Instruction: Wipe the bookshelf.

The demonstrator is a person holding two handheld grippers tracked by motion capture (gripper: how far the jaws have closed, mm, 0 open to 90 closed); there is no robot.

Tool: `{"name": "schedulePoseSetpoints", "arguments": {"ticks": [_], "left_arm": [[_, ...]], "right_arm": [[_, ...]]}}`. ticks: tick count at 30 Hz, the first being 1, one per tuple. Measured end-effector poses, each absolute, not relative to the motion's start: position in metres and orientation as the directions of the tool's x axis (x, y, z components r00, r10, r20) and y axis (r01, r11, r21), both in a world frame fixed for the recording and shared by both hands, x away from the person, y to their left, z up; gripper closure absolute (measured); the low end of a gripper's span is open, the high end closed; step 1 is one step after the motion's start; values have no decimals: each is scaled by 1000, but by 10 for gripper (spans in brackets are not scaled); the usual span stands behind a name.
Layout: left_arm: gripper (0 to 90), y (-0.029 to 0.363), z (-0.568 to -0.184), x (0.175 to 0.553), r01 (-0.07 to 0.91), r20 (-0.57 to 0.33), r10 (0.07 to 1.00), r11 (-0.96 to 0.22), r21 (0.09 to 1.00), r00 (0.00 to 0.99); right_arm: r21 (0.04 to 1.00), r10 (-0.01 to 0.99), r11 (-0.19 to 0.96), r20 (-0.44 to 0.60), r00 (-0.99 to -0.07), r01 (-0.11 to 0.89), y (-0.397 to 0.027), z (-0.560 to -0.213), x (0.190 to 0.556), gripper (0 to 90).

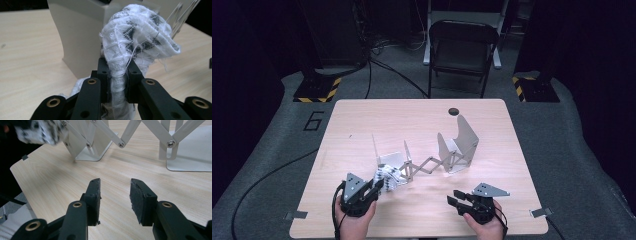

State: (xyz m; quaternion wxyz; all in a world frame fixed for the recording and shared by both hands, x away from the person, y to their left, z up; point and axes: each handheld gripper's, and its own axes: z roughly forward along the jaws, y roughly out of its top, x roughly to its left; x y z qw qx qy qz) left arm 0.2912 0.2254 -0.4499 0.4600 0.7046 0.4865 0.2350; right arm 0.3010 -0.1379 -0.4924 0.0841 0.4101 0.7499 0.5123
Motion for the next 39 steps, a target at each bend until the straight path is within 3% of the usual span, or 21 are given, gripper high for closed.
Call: {"name": "schedulePoseSetpoints", "arguments": {"ticks": [6,15,19,24,33,39], "left_arm": [[782,224,-482,303,582,-146,903,-130,803,403],[783,235,-423,283,399,-109,905,-71,914,410],[782,236,-433,287,419,-96,903,-98,903,419],[783,236,-458,295,457,-148,892,-72,886,428],[783,233,-460,291,434,-122,892,-88,897,434],[782,237,-439,279,381,-129,885,-59,923,447]], "right_arm": [[837,701,142,292,-651,529,-138,-493,301,604],[840,705,133,293,-646,526,-140,-492,301,604],[841,704,138,289,-648,524,-139,-492,301,604],[838,710,132,293,-641,530,-139,-493,301,603],[835,711,128,299,-637,535,-141,-495,302,602],[834,711,127,300,-636,536,-142,-495,302,600]]}}
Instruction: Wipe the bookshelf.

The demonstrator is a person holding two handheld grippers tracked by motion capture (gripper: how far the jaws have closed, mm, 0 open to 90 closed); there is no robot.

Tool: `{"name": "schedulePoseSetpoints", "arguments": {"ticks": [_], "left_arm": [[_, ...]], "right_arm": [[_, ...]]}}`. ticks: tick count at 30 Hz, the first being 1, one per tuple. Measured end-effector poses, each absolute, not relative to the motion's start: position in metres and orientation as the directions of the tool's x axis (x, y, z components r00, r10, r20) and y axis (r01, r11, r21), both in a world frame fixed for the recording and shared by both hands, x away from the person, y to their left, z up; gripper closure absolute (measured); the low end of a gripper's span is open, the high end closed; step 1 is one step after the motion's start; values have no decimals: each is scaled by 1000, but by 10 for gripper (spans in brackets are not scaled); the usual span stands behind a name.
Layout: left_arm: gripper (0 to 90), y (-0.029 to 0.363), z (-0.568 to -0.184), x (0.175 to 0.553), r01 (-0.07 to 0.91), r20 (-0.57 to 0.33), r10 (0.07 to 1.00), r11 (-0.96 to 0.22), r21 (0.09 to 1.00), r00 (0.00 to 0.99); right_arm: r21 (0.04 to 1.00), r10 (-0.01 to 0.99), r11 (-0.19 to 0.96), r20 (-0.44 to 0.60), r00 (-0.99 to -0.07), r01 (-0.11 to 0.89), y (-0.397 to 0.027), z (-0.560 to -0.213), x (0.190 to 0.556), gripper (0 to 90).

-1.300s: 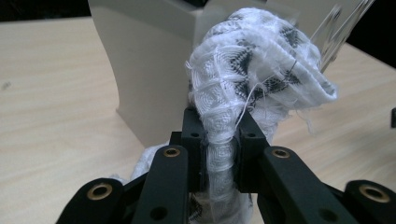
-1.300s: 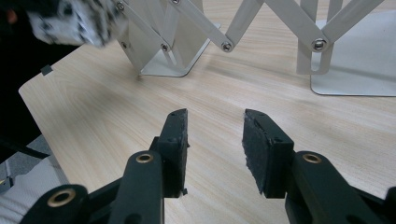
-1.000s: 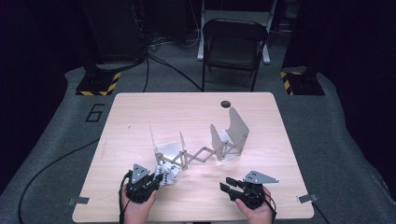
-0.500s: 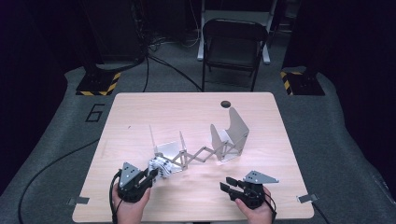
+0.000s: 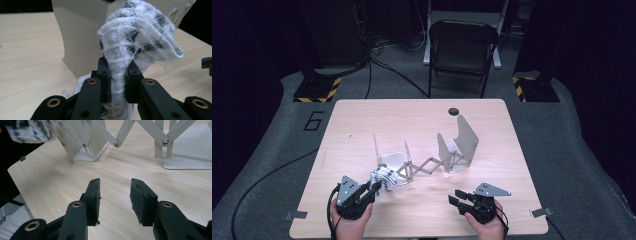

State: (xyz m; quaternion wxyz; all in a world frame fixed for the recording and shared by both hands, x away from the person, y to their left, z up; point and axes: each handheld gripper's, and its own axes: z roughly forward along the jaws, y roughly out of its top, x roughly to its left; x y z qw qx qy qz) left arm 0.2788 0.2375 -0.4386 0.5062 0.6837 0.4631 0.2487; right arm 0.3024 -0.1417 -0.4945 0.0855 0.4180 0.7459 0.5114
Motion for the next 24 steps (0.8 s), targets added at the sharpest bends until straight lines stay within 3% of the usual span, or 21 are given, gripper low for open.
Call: {"name": "schedulePoseSetpoints", "arguments": {"ticks": [6,14,24], "left_arm": [[783,244,-425,272,344,-114,886,-53,938,449],[783,239,-472,296,513,-134,893,-120,850,431],[783,230,-488,308,552,-112,895,-164,817,431]], "right_arm": [[831,715,121,307,-629,542,-142,-496,303,600],[827,715,119,313,-626,550,-143,-497,304,599],[831,713,113,315,-627,545,-145,-496,305,598]]}}
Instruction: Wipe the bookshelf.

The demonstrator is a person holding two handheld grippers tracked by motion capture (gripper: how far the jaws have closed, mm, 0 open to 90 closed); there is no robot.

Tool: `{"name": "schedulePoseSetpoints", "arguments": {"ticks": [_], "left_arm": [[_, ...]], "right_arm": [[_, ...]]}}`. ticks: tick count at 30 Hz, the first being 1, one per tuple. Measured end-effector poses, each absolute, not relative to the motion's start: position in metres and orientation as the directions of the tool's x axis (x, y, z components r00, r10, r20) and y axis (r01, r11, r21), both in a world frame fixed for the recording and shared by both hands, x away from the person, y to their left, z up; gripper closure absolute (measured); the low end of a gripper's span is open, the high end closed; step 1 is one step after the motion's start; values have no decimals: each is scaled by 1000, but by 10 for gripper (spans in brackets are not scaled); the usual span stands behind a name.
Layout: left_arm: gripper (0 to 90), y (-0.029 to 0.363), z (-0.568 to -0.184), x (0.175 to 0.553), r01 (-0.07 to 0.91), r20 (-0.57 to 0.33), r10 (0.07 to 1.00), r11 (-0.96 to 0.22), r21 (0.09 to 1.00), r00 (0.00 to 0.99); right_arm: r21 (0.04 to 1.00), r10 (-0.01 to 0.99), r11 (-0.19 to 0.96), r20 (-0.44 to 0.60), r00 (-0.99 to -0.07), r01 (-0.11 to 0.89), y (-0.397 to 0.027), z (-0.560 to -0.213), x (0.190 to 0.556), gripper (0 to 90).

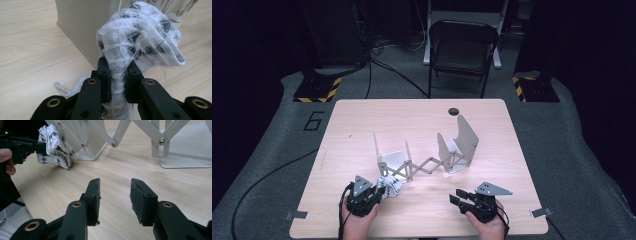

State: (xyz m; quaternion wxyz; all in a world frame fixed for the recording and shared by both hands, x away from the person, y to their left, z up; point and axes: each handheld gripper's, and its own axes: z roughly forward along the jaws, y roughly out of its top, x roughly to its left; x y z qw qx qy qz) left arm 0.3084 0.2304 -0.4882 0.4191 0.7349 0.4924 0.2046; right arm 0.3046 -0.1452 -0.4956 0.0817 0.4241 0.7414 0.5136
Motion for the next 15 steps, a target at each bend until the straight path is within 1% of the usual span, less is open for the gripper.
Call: {"name": "schedulePoseSetpoints", "arguments": {"ticks": [5,8,15], "left_arm": [[782,241,-468,301,495,-118,899,-120,860,422],[782,253,-457,297,461,-107,913,-95,882,394],[782,295,-445,295,435,-154,948,18,900,280]], "right_arm": [[832,714,104,319,-623,546,-146,-494,304,598],[832,714,103,320,-623,545,-146,-494,304,597],[835,723,85,323,-611,543,-150,-493,305,593]]}}
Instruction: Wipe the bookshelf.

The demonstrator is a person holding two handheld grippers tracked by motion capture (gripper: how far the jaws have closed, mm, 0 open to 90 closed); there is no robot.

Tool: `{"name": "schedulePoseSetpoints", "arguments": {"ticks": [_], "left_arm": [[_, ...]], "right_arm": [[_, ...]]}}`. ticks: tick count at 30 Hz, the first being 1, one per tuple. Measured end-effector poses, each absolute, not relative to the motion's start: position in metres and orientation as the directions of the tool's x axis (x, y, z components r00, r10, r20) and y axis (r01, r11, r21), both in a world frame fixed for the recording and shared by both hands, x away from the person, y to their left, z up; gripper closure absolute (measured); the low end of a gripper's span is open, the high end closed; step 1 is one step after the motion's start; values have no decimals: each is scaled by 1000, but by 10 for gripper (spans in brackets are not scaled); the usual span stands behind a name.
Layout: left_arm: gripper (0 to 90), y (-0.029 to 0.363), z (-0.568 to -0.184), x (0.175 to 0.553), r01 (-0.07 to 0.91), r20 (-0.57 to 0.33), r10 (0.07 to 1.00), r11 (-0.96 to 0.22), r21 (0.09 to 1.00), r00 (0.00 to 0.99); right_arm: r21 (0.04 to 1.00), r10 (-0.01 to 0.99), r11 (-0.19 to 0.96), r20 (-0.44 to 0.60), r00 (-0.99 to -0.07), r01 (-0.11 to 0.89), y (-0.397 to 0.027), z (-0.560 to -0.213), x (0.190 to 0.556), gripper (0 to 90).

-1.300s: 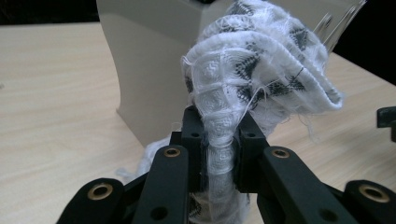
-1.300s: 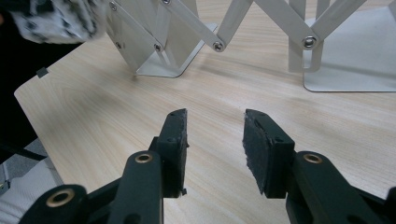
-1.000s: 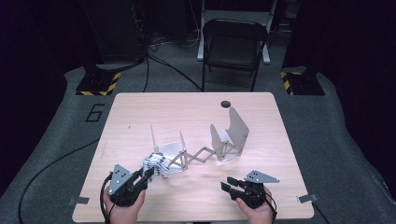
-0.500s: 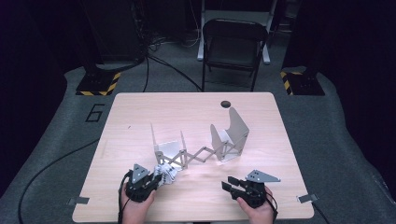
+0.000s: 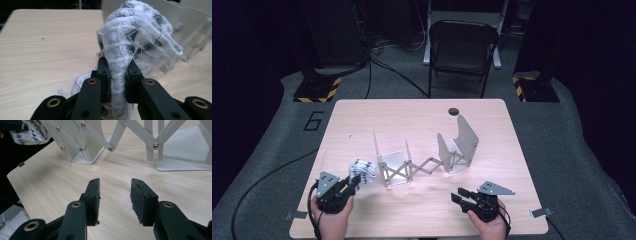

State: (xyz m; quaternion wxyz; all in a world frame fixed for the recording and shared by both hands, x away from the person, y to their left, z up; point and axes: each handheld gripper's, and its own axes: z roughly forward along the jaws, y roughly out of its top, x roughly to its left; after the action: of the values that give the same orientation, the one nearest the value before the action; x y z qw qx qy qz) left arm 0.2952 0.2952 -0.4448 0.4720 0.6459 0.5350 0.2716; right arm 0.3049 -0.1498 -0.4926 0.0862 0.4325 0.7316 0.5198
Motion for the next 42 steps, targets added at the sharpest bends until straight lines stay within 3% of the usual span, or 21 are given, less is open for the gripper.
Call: {"name": "schedulePoseSetpoints", "arguments": {"ticks": [8,18,28,37,42], "left_arm": [[778,318,-446,297,426,-144,964,36,904,225],[771,323,-456,304,454,-85,972,-26,891,221],[763,336,-481,319,545,-100,981,-6,838,164],[756,338,-495,329,624,-39,989,-61,779,145],[740,341,-500,332,645,-64,990,-35,763,129]], "right_arm": [[838,727,74,325,-604,540,-154,-492,306,588],[839,738,65,325,-592,541,-157,-493,308,580],[834,752,58,326,-574,549,-160,-495,311,564],[838,758,59,316,-570,542,-161,-496,312,529],[838,758,57,318,-570,542,-162,-497,313,517]]}}
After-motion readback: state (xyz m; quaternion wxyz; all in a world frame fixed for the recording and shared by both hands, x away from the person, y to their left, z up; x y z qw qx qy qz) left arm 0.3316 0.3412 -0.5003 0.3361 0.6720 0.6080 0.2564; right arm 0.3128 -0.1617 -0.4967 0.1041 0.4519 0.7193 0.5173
